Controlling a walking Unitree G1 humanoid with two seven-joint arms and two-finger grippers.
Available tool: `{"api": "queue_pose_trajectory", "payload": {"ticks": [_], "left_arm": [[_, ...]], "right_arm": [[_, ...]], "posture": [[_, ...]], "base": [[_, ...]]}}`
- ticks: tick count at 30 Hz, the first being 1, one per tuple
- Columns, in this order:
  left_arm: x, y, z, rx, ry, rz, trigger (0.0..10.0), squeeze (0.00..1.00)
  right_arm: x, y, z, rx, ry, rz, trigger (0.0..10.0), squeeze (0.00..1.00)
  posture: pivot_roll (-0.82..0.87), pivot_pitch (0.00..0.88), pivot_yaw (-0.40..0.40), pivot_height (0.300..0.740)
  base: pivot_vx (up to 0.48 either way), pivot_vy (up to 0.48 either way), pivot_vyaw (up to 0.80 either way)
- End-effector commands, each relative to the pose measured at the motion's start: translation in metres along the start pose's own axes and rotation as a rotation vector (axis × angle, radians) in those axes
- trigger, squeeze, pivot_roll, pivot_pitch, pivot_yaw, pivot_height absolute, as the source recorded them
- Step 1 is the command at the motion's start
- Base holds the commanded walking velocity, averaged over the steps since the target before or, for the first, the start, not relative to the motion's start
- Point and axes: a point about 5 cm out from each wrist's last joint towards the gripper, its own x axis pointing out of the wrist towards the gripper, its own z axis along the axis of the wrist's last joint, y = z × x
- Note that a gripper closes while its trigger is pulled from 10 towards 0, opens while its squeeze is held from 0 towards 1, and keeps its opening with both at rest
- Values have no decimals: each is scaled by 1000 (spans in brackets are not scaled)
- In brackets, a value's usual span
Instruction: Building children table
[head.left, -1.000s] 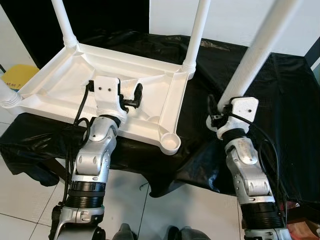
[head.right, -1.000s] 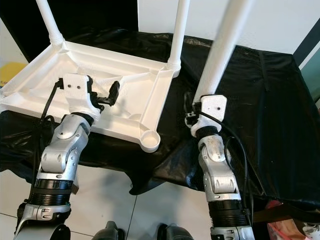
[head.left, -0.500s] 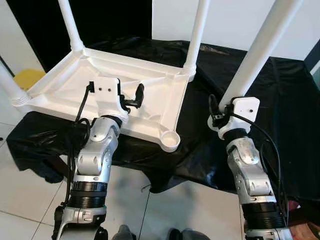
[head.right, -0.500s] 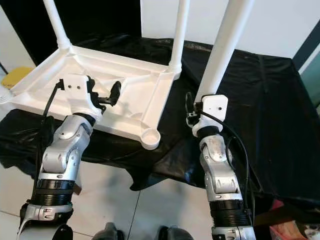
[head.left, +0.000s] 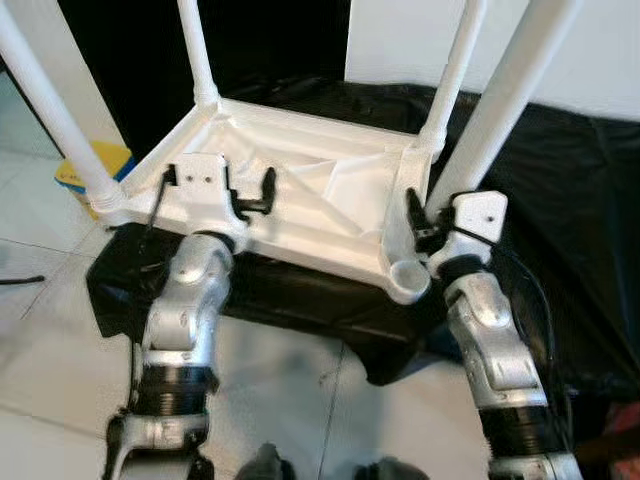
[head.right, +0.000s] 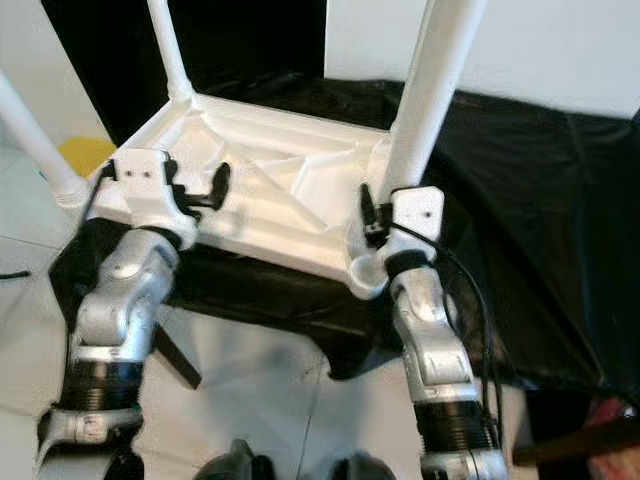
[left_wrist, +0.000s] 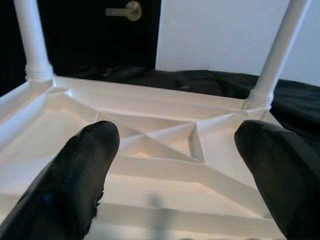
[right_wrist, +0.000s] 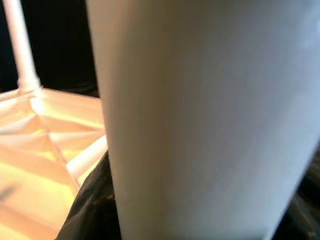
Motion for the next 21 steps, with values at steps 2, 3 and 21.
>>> {"api": "queue_pose_trajectory", "payload": {"ticks": [2, 3, 21], "left_arm": [[-1, 3, -2, 18, 16, 7, 10000, 0], [-1, 3, -2, 27, 16, 3, 10000, 0], [2, 2, 2, 127, -6, 48, 10000, 0]], "right_arm": [[1, 4, 3, 6, -15, 12, 10000, 0], [1, 3, 3, 5, -15, 12, 10000, 0], [2, -2, -3, 7, 30, -14, 10000, 0]], "posture": [[81, 108, -64, 740], [81, 108, -64, 740], [102, 105, -111, 740]], "base": [[0, 0, 0], [0, 0, 0], [0, 0, -492]]}}
